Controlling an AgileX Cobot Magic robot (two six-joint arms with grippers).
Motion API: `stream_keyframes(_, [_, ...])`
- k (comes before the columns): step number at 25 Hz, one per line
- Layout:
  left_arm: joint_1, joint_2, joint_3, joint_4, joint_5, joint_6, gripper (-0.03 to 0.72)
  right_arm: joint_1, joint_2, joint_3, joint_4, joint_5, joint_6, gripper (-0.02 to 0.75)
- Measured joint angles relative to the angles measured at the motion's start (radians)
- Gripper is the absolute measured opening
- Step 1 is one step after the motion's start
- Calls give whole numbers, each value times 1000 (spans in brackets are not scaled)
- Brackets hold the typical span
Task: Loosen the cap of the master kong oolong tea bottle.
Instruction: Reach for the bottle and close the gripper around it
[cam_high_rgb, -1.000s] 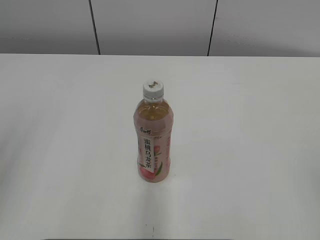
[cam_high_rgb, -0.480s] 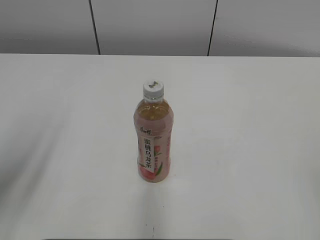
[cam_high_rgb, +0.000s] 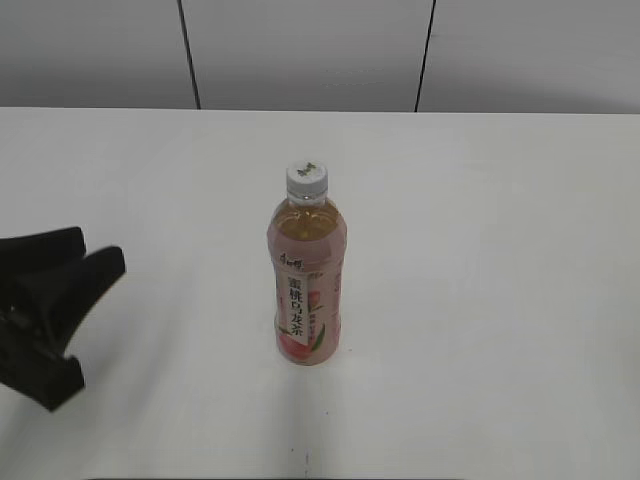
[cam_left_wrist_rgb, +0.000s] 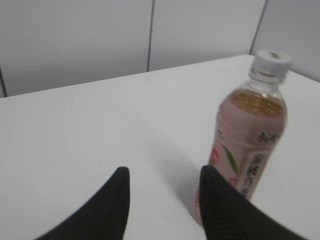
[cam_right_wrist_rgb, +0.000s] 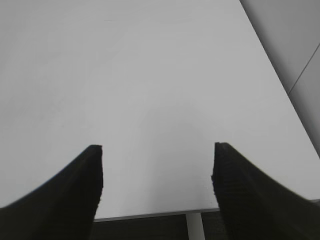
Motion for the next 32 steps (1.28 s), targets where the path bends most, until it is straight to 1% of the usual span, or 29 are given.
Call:
stream_keyframes(4, [-9,146,47,188,-168,-17,333,0,0,0,1,0,0,519])
stream_keyframes(6, [-11,223,47,258,-253,-18,368,0,0,0,1,0,0,519])
stream_keyframes(8, [-13,305,47,291,-351,-22,412,0,0,0,1,0,0,519])
stream_keyframes(12, [-13,497,47,299,-498,-28,512,0,0,0,1,0,0,519])
stream_keyframes(16, [-13,683,32,296,-514,-28,561,0,0,0,1,0,0,519])
stream_keyframes(21, [-13,803,-27,330,-514,-28,573,0,0,0,1,0,0,519])
stream_keyframes(32, [-13,854,-190,341,-528,-29,575,0,0,0,1,0,0,519])
